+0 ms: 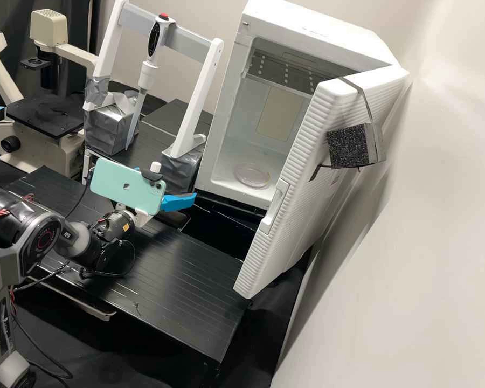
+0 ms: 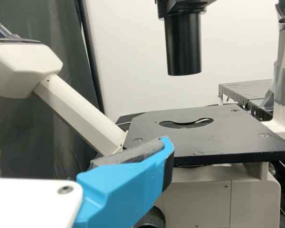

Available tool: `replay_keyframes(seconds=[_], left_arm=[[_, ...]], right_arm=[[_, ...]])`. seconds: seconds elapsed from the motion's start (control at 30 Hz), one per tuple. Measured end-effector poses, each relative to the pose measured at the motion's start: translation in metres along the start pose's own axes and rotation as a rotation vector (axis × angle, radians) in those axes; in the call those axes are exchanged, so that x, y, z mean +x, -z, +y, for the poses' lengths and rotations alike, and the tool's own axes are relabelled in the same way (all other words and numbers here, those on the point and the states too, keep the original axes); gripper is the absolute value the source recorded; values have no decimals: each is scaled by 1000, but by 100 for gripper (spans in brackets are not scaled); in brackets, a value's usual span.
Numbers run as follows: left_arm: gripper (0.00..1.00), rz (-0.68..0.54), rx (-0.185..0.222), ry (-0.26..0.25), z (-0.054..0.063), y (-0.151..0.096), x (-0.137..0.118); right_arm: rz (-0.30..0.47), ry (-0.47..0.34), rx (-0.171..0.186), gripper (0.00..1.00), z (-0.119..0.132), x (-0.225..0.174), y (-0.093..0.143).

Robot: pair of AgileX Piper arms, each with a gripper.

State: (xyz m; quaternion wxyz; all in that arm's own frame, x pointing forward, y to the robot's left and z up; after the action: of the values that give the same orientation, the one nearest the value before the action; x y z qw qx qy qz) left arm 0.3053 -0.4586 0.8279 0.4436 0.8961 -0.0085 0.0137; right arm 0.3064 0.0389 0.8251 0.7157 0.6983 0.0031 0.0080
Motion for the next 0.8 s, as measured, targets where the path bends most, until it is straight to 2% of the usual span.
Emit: replay_keyframes(seconds=[0.33, 0.47, 0.57, 0.8], left_arm=[[100, 0, 0, 0, 0, 0, 0], [100, 0, 0, 0, 0, 0, 0], [100, 0, 0, 0, 0, 0, 0], [100, 0, 0, 0, 0, 0, 0]], right_arm=[[5, -11, 0, 100, 1, -1, 0], [-23, -29, 1, 100, 4, -18, -12], [-40, -55, 23, 100, 15, -31, -20], [-52, -160, 45, 100, 55, -63, -43]])
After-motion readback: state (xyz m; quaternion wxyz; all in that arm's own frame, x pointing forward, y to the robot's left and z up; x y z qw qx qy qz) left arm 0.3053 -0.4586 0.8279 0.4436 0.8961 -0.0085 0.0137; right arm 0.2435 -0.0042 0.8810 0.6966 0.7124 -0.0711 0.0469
